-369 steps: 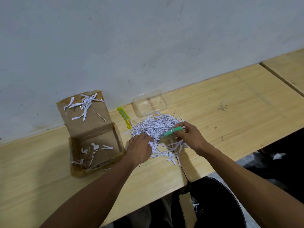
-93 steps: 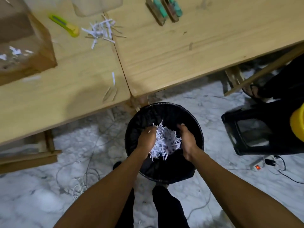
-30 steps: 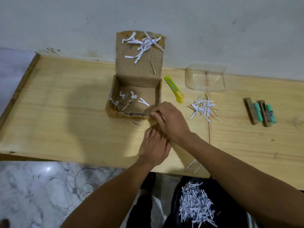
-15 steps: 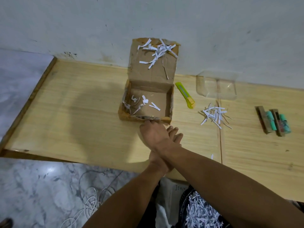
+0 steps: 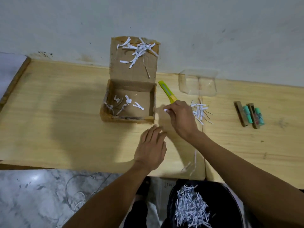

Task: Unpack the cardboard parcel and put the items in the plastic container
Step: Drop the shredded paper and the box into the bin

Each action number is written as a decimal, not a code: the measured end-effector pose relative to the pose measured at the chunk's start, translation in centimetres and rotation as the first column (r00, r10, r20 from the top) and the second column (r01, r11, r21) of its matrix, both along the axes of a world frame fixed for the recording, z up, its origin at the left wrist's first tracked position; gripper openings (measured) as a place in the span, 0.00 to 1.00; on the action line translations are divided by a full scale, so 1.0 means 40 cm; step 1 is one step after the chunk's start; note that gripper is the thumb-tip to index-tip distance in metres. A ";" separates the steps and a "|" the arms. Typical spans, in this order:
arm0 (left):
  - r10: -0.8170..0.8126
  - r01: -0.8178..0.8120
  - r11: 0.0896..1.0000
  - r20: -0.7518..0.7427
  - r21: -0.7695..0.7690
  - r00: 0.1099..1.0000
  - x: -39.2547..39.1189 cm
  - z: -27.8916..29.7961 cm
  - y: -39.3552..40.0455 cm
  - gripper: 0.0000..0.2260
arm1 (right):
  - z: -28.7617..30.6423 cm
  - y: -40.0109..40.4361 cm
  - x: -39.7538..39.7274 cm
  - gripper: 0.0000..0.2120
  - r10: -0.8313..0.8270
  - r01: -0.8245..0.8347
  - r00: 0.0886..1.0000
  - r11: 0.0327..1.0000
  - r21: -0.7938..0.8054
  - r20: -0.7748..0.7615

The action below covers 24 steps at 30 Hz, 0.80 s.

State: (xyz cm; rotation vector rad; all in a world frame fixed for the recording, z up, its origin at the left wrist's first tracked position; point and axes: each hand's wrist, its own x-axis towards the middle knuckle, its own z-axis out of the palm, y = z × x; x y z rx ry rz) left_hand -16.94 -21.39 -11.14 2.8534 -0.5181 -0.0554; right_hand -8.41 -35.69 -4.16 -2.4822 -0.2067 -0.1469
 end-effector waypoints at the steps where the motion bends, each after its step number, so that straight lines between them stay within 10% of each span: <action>1: 0.001 -0.001 1.000 0.014 -0.002 1.000 0.004 -0.001 0.003 0.18 | -0.015 -0.070 0.019 0.08 -0.081 0.082 0.997 0.996 -0.021 0.014; 7: -0.003 0.004 0.999 0.026 -0.047 1.000 0.006 -0.016 -0.005 0.18 | -0.091 -0.256 0.079 0.22 -0.170 0.163 0.982 0.983 -0.086 -0.082; 24: -0.005 0.006 1.000 0.028 -0.027 1.000 0.006 -0.015 -0.007 0.17 | -0.210 -0.237 -0.128 0.12 0.212 -0.211 0.977 0.977 -0.030 0.018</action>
